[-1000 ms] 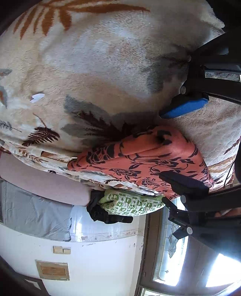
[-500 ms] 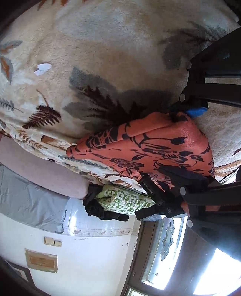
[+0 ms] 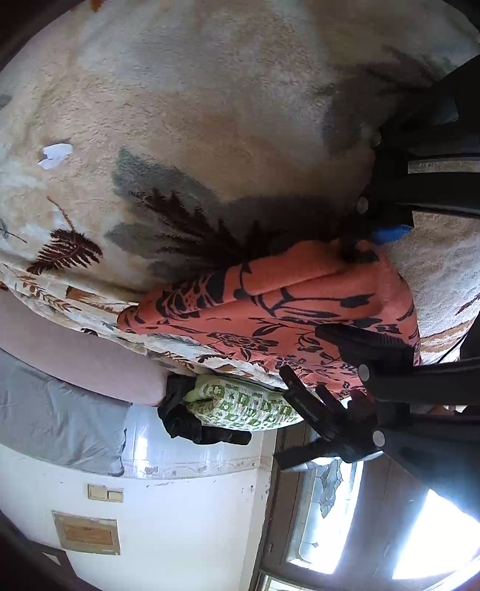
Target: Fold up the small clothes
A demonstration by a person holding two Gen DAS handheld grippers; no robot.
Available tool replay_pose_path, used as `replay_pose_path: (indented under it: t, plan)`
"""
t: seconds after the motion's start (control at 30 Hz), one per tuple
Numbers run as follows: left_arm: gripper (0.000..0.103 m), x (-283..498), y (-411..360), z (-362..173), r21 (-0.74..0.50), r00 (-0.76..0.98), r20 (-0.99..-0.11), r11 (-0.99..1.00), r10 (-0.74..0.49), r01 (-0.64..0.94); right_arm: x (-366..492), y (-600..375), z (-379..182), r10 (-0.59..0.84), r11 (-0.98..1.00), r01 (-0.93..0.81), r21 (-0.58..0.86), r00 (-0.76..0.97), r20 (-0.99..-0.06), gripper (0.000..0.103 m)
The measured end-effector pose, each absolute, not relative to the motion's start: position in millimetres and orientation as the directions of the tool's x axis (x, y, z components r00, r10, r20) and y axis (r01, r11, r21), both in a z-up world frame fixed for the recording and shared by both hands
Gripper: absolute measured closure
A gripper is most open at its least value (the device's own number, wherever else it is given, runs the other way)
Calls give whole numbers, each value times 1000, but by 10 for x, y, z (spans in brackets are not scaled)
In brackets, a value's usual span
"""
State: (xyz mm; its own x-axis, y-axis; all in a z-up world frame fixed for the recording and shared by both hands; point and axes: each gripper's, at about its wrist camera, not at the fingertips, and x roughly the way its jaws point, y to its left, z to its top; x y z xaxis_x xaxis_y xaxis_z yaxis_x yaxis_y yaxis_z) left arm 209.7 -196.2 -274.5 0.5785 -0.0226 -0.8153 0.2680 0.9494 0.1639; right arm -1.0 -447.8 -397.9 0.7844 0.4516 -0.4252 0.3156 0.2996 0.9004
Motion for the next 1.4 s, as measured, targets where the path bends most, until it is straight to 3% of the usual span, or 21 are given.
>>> replay_pose_path:
  t: [0.3, 0.47, 0.63, 0.87, 0.9, 0.93, 0.97, 1.03, 1.2, 1.3, 1.4]
  plan:
    - [4, 1229, -1410, -2247, 117, 665, -731, 932, -154, 344, -27, -4494, -3998, 441, 271, 326, 906, 794, -418, 58]
    - [4, 1003, -1160, -2300, 90, 674, -720, 940, -167, 329, -38, -4465, -3958, 422, 297, 325, 898, 799, -428, 57]
    - [4, 967, -909, -2360, 66, 687, -710, 957, -154, 283, -34, -4402, -3877, 397, 330, 313, 891, 810, -432, 44]
    - [4, 1083, -747, -2597, -18, 673, -718, 971, -179, 240, -22, -4341, -3799, 323, 327, 336, 883, 838, -439, 43]
    - [4, 1102, -779, -2654, -10, 673, -718, 969, -180, 248, -28, -4329, -3778, 311, 331, 334, 883, 845, -436, 50]
    - [4, 1135, -825, -2739, 16, 669, -725, 967, -165, 255, -24, -4313, -3754, 303, 343, 334, 878, 845, -440, 65]
    - [4, 1191, -883, -2869, 47, 641, -755, 963, -138, 264, -1, -4292, -3724, 295, 370, 343, 863, 838, -460, 73]
    - [4, 1284, -934, -3126, 65, 567, -815, 953, -119, 294, 41, -4252, -3643, 262, 444, 370, 816, 817, -513, 80]
    - [4, 1229, -431, -2655, -74, 665, -705, 958, -247, 278, 142, -4010, -3028, 169, 659, 339, 671, 803, -572, 83]
    - [4, 1255, 205, -2354, -63, 743, -654, 988, -147, 140, 343, -3681, -2562, 156, 755, 275, 595, 806, -571, 83]
    - [4, 1324, 895, -2220, -7, 755, -656, 1000, 2, -9, 536, -3259, -2198, 190, 804, 193, 562, 812, -552, 83]
